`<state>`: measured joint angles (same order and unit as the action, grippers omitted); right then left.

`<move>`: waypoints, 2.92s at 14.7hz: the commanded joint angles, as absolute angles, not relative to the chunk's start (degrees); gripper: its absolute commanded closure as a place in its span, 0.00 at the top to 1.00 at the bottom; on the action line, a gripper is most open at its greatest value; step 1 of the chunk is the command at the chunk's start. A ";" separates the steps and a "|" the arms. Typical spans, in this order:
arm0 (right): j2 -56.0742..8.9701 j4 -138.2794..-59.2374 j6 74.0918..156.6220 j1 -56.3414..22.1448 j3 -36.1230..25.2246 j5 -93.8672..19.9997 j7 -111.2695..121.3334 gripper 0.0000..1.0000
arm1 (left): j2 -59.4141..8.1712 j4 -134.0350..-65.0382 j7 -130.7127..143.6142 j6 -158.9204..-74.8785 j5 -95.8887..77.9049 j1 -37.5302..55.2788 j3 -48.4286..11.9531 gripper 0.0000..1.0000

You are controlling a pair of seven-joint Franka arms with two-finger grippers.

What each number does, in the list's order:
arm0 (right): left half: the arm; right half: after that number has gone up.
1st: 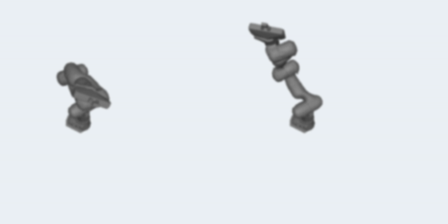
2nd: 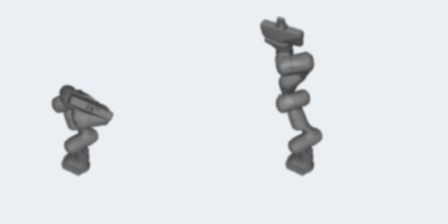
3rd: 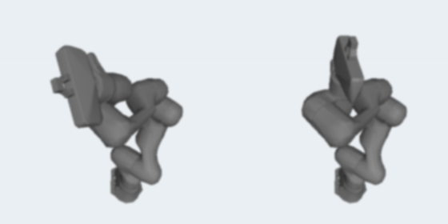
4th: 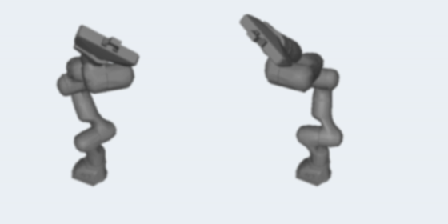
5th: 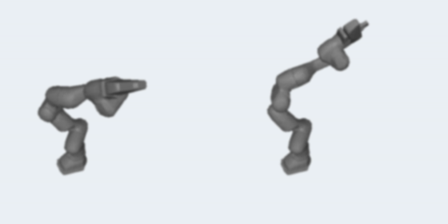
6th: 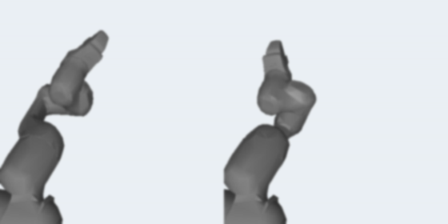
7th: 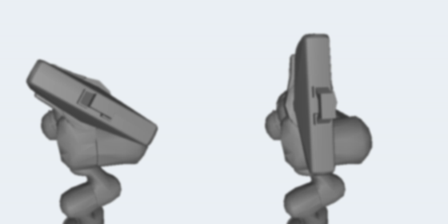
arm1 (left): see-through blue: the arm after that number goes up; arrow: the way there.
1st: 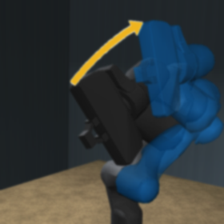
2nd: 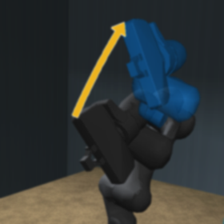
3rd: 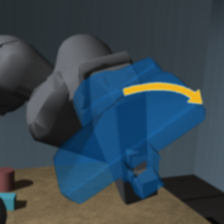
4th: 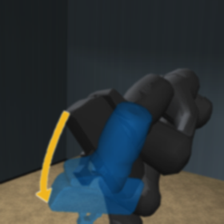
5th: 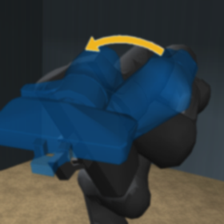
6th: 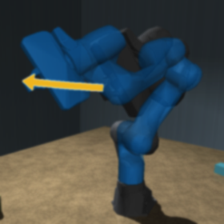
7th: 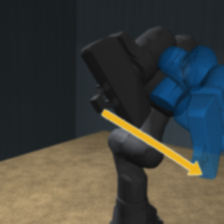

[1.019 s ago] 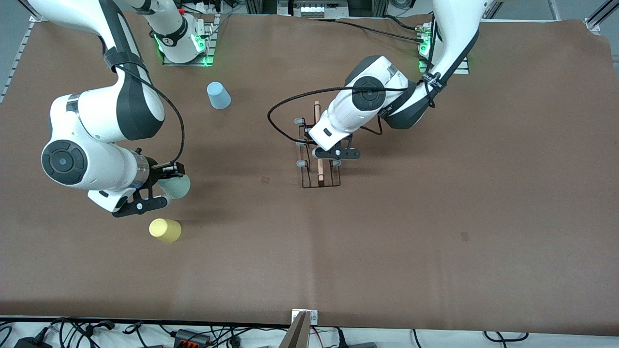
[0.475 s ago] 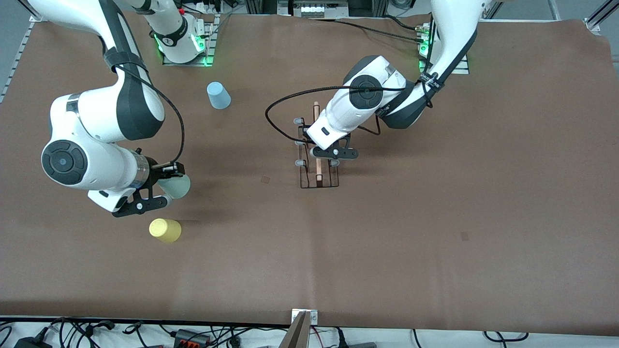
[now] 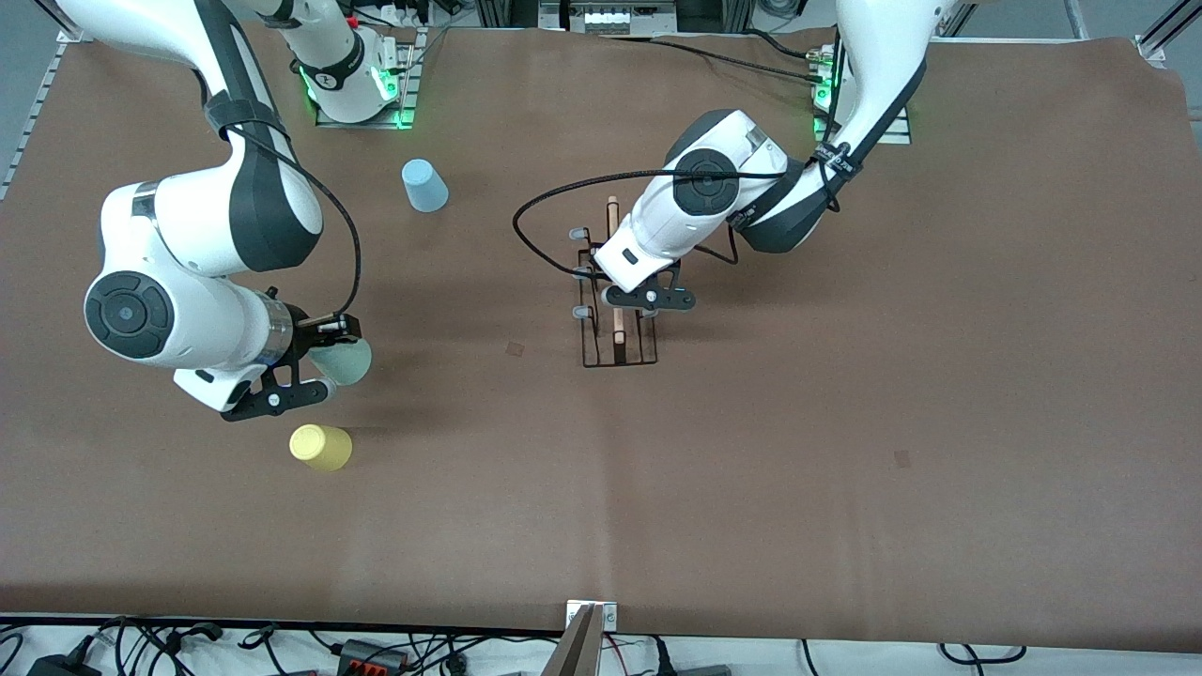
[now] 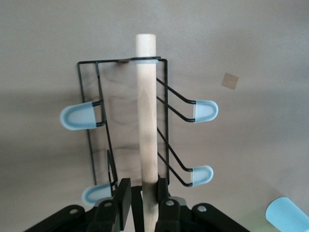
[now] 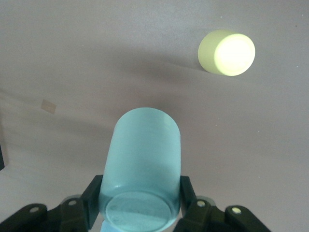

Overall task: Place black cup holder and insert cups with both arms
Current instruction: 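Release the rack with the left gripper while the right gripper lifts the teal cup, then carry the teal cup over the rack with the right gripper while the left gripper withdraws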

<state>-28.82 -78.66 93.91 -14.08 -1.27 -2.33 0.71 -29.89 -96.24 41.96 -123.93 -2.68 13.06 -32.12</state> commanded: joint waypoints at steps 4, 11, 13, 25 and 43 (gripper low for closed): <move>-28.04 -78.22 92.90 -16.78 -1.41 -3.16 0.53 0.17 | -28.83 -87.81 40.53 -109.18 -1.76 9.50 -32.34 0.28; -25.93 -78.13 87.81 -24.94 -1.32 -8.53 0.26 0.17 | -19.54 -83.50 25.76 -89.84 -3.51 -7.36 -33.05 0.29; -25.66 -78.22 86.76 -28.81 -1.41 -8.53 0.18 0.17 | -16.54 -83.15 24.53 -87.03 -3.69 -11.49 -33.13 0.31; -29.00 -79.36 92.00 -45.08 -1.41 -14.41 -11.42 0.17 | -12.85 -78.39 18.98 -80.32 4.64 -19.62 -29.99 1.00; -34.10 -80.86 94.92 -45.53 -1.49 -14.50 -11.87 0.17 | -0.88 -94.92 14.85 -92.46 3.25 -2.64 -9.23 1.00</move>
<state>-33.55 -80.43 94.18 -44.92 -0.94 -13.32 -11.15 -2.30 -93.38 16.44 -91.58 3.68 -2.86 -9.77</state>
